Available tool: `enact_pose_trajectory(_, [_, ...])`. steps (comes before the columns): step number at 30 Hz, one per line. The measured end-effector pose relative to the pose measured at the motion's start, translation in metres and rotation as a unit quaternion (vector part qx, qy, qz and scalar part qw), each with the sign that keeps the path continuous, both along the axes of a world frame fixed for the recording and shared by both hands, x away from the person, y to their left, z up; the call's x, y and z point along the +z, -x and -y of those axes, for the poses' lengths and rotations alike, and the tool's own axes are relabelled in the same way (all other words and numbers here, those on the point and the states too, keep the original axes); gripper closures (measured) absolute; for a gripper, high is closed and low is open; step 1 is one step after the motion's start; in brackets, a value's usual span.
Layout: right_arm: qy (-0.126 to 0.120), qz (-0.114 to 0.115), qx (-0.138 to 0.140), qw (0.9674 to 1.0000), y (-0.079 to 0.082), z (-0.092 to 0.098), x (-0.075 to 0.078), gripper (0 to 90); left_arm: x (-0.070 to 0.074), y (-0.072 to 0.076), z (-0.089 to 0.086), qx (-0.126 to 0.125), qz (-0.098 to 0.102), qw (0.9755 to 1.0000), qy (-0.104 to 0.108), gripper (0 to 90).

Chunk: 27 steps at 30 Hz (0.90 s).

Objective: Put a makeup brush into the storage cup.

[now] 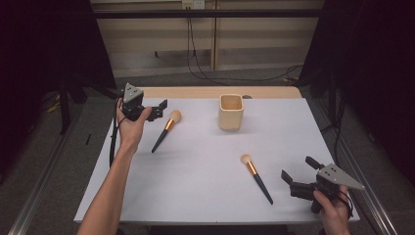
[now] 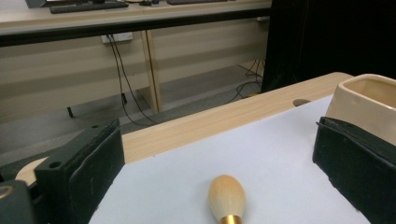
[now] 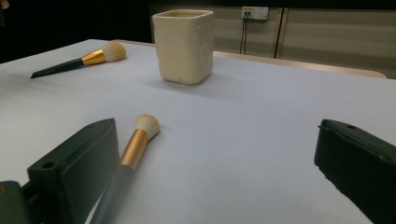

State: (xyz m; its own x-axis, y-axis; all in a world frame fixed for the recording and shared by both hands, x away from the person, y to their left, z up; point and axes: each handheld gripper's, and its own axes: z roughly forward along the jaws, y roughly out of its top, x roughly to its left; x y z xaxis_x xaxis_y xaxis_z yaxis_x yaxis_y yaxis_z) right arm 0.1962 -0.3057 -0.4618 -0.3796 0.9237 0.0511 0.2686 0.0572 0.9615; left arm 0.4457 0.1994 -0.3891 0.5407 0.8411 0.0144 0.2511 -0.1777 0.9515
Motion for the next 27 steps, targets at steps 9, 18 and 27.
enact_pose_trajectory(9, [0.005, -0.001, 0.003, 1.0000, 0.000, 0.000, 0.000, 0.0, 0.002, -0.005, 0.010, 0.010, -0.042, 0.9983, -0.040, 1.6])
enact_pose_trajectory(18, [0.006, -0.005, 0.004, 1.0000, 0.000, -0.001, -0.001, 0.0, 0.006, -0.010, 0.017, 0.006, -0.088, 0.9949, -0.049, 2.4])
enact_pose_trajectory(27, [0.007, -0.006, 0.006, 0.9999, 0.000, -0.001, -0.001, 0.0, 0.011, -0.018, 0.021, 0.001, -0.164, 0.9824, -0.090, 4.0])
